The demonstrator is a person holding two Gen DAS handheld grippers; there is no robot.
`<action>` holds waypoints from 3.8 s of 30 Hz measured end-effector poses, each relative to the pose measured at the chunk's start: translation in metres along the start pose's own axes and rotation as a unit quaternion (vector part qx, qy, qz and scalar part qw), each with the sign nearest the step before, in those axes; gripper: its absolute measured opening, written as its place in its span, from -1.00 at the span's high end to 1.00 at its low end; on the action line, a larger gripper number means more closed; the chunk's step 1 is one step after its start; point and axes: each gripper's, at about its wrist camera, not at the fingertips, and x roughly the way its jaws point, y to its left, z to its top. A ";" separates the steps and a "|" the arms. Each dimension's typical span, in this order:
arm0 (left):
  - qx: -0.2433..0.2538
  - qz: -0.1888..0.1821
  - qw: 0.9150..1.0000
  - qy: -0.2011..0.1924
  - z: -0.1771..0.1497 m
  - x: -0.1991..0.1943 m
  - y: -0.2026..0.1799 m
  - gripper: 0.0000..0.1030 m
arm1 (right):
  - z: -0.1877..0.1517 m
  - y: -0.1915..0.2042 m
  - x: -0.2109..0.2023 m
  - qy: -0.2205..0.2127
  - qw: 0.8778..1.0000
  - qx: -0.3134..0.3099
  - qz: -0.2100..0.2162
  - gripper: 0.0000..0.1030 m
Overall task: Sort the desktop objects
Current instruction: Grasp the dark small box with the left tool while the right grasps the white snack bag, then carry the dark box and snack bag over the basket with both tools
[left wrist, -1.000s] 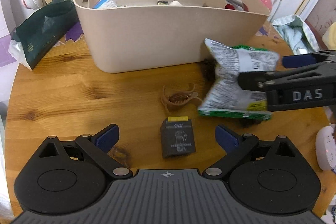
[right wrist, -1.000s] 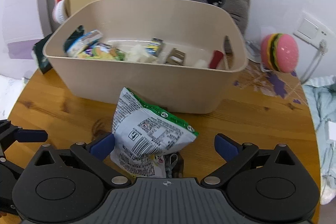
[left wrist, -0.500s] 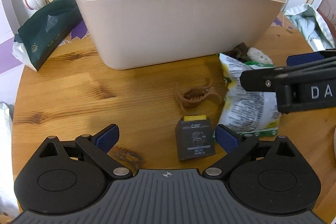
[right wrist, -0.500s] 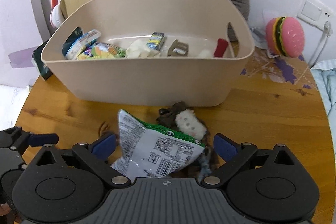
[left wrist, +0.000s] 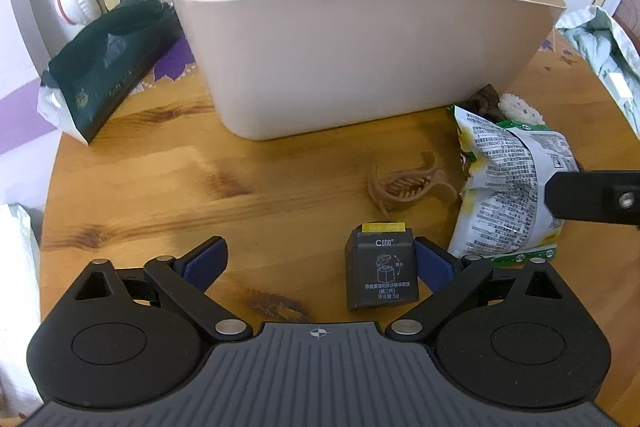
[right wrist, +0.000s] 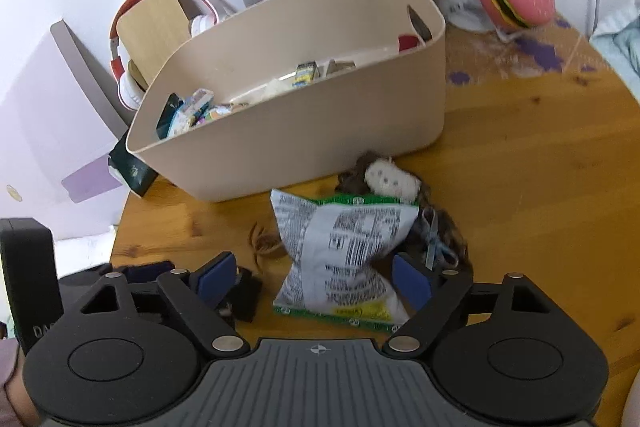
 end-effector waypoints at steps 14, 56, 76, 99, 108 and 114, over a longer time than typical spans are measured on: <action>0.010 0.016 1.000 -0.005 0.005 0.007 -0.005 -0.82 | 0.008 0.011 0.041 0.013 0.999 0.003 -0.045 -0.54; 0.062 0.006 0.994 -0.088 0.014 -0.098 0.010 0.38 | 0.000 -0.017 -0.038 -0.061 0.997 0.013 -0.041 -0.03; 0.051 0.037 0.982 -0.180 0.080 -0.147 0.015 0.38 | 0.058 -0.003 -0.111 -0.176 0.984 0.015 0.002 -0.03; 0.017 0.079 0.988 -0.132 0.155 -0.061 -0.002 0.38 | 0.126 0.010 -0.045 -0.166 0.985 -0.038 -0.019 -0.03; -0.004 0.077 0.994 -0.082 0.163 -0.016 -0.005 0.38 | 0.136 -0.001 0.011 -0.111 0.992 -0.043 -0.041 -0.03; -0.012 0.072 0.996 -0.054 0.166 0.002 -0.010 0.38 | 0.137 -0.005 0.038 -0.075 0.995 -0.047 -0.054 -0.04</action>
